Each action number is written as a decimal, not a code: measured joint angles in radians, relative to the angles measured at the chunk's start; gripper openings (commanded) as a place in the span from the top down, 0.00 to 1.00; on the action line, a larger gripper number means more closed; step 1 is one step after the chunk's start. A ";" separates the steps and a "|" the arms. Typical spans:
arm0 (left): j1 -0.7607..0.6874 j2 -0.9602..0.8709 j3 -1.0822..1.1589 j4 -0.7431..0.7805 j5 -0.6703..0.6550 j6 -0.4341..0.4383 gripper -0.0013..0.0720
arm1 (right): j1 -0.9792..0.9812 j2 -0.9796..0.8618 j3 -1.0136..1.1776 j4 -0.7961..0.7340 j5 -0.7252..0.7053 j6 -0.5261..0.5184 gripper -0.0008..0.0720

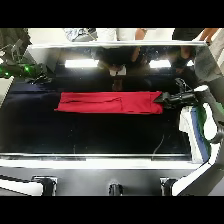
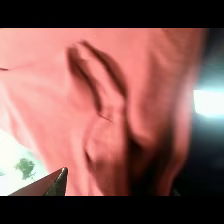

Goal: Fold the shirts.

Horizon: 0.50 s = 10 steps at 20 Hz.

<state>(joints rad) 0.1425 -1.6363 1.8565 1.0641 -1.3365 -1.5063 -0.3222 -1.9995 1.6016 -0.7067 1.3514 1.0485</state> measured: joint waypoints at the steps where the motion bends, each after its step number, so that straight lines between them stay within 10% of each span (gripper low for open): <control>1: -0.015 0.003 0.000 0.001 0.000 0.004 0.21 | 0.014 -0.003 0.000 0.008 -0.002 0.000 0.05; 2: -0.033 0.006 0.000 0.001 0.000 0.007 0.21 | 0.030 -0.005 0.000 0.016 -0.008 0.000 0.17; 5: -0.086 0.004 0.000 0.000 0.000 0.018 0.26 | 0.084 -0.010 -0.002 0.003 -0.053 0.003 0.93; 9: -0.171 -0.029 -0.002 0.000 0.001 0.045 0.86 | 0.130 0.044 -0.001 0.019 -0.069 -0.006 0.94; 10: -0.198 -0.045 -0.002 0.000 0.002 0.051 0.87 | 0.135 0.074 -0.001 0.014 -0.065 -0.010 0.94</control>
<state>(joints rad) -0.0551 -1.6810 1.8549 1.0645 -1.3350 -1.4548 -0.1871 -1.9259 1.6009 -0.6922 1.2865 1.0386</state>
